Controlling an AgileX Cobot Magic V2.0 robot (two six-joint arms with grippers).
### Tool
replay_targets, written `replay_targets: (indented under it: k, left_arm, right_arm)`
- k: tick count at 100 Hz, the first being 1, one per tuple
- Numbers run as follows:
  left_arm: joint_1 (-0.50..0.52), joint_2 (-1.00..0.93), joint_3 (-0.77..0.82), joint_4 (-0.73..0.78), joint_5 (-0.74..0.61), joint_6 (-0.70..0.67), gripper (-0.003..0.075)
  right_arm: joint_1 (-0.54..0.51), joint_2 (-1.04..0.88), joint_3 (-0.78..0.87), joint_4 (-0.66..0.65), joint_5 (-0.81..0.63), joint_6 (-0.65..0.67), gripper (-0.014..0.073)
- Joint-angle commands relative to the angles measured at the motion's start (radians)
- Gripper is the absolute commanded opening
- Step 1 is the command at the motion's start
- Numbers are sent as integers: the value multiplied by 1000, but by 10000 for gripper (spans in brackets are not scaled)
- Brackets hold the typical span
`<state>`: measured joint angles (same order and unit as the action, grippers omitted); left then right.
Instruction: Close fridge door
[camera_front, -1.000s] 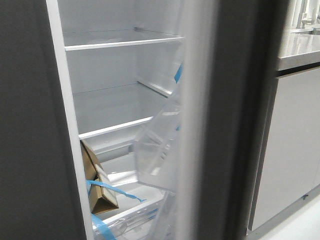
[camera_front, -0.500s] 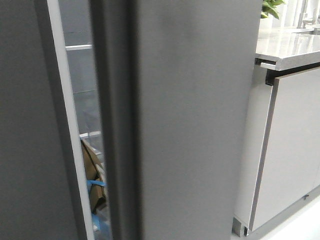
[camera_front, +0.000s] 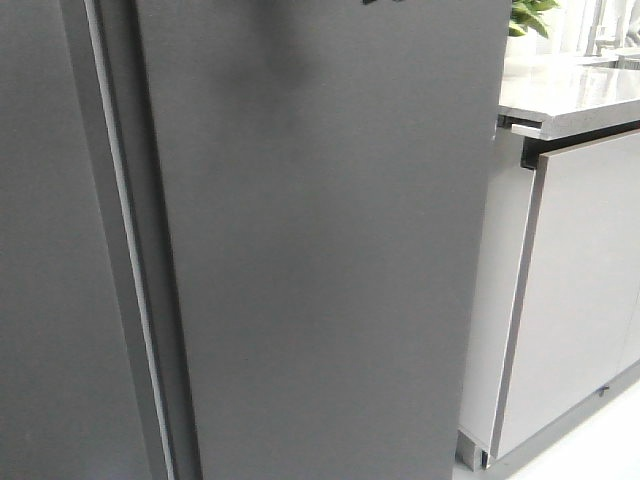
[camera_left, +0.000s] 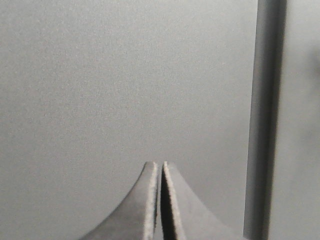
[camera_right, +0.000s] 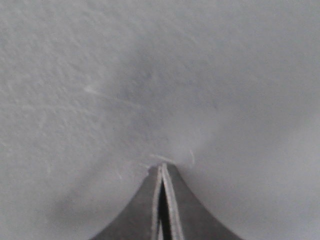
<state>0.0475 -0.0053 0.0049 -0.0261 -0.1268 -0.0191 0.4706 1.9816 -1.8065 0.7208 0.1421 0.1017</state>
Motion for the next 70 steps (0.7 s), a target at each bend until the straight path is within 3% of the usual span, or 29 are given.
replay_targets:
  k: [1, 21, 41, 70]
  left_arm:
    - [-4, -11, 35, -4, -75, -4, -20]
    - [-5, -11, 35, -4, -75, -4, -20]
    - [-5, -11, 35, -4, -75, -4, -20]
    - [-5, -11, 35, -4, -75, -4, -20]
  right_arm:
    - [5, -15, -80, -21, -42, -6, -46]
    - [-6, -33, -79, -78, 45, 45, -46]
    - [-33, -114, -19, -224, 101, 131, -46]
    - [-154, -375, 275, -348, 92, 138, -46]
